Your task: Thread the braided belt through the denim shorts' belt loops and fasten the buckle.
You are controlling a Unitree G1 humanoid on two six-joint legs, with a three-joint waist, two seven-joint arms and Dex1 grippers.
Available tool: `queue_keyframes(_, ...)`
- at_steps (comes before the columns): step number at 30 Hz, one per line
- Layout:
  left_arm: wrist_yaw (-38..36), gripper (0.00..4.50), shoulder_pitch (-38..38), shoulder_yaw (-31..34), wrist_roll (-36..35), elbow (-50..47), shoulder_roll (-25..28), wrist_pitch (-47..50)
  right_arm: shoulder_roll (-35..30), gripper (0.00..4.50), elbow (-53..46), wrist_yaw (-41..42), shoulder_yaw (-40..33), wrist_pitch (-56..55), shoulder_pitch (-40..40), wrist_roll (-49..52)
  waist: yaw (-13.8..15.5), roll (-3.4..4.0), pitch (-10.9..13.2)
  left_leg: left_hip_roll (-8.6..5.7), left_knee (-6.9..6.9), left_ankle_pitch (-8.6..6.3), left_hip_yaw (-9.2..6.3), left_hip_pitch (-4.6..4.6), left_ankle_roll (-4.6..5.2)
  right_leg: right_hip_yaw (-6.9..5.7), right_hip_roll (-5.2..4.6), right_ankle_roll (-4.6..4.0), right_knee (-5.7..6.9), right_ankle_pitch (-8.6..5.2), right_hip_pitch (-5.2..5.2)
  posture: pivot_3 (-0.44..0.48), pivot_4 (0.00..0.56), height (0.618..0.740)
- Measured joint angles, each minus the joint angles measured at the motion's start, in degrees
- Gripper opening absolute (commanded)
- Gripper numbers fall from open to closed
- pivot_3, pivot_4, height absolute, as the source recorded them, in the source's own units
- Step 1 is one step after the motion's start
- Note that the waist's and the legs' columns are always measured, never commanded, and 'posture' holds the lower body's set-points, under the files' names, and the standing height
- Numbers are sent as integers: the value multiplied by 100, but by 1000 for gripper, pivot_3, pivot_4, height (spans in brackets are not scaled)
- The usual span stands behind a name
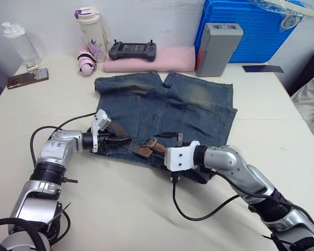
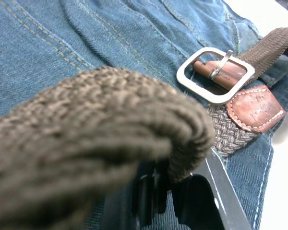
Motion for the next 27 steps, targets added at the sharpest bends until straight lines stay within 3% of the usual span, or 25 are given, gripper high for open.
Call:
queue_keyframes(8, -37, 0, 13, 146, 177, 4, -96, -1, 340, 4451, 693, -218, 183, -811, -181, -636, -8, 0, 0, 0, 15, 0, -2, -1, 1, 0, 0, 0, 14, 0, 0, 0, 150, 725)
queue_keyframes(12, -38, 0, 50, 215, 213, -2, -117, 10, 442, 3207, 827, -216, 183, -946, -183, -733, -13, 0, 0, 1, 17, -1, -3, -1, 1, 1, 0, 0, 15, 0, 0, 0, 150, 725)
queue_keyframes(18, -38, 0, 114, 323, 255, -35, -134, 64, 576, 253, 971, -216, 183, -1084, -184, -850, -18, 0, 0, 1, 18, 0, -3, -1, 1, 1, 0, 0, 18, 0, 0, 0, 150, 725)
queue_keyframes(19, -38, 0, 118, 329, 261, -35, -134, 70, 576, 41, 985, -215, 180, -1104, -184, -868, -19, 0, 0, 1, 18, 0, -3, -1, 1, 1, 0, 0, 18, 0, 0, 0, 150, 725)
queue_keyframes(26, -65, 0, 132, 376, 285, -53, -145, 107, 595, 41, 1003, -209, 176, -1139, -184, -878, -19, 0, 0, 1, 18, -1, -3, -1, 1, 1, 0, 0, 19, 0, 0, 0, 150, 725)
queue_keyframes(27, -64, 435, 138, 394, 277, -65, -148, 145, 596, 2, 1003, -208, 176, -1139, -184, -878, -19, 0, 0, 1, 18, -1, -3, -1, 1, 1, 0, 0, 19, 0, 0, 0, 150, 725)
